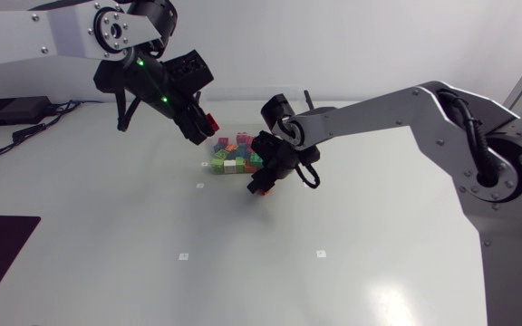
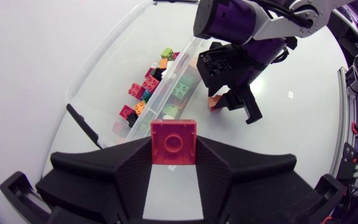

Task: Place the duplo bricks in the container

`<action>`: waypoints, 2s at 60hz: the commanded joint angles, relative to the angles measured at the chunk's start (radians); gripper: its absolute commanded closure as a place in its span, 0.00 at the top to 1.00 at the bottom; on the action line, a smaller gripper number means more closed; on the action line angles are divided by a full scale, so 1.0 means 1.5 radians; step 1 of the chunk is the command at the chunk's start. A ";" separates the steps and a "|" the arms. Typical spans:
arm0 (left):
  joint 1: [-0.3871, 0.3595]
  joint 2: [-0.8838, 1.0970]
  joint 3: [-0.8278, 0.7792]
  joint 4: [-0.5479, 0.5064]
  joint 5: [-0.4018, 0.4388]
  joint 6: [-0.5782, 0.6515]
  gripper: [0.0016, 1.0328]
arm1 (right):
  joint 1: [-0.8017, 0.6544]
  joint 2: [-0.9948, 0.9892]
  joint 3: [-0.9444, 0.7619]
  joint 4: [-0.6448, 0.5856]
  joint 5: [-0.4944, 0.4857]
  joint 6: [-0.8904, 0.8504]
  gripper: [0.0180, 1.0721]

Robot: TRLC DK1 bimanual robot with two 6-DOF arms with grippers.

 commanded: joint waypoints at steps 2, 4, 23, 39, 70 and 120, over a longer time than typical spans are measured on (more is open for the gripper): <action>0.005 -0.016 0.028 -0.008 0.009 -0.016 0.21 | 0.008 0.033 0.032 -0.032 0.006 0.010 0.35; 0.006 -0.016 0.031 -0.008 0.009 -0.017 0.21 | 0.009 0.036 0.039 -0.038 0.006 0.009 0.35; 0.013 -0.010 0.069 -0.011 0.023 -0.038 0.21 | 0.012 -0.010 -0.019 -0.041 0.009 0.005 0.15; 0.019 0.038 0.103 0.027 0.031 -0.080 0.21 | -0.012 -0.146 -0.118 -0.025 0.006 0.005 0.15; 0.025 0.215 0.264 0.072 0.041 -0.194 0.21 | -0.042 -0.308 -0.152 -0.035 -0.005 0.010 0.15; -0.014 0.274 0.389 0.012 0.027 -0.225 0.96 | -0.077 -0.336 -0.071 -0.059 -0.041 0.022 0.14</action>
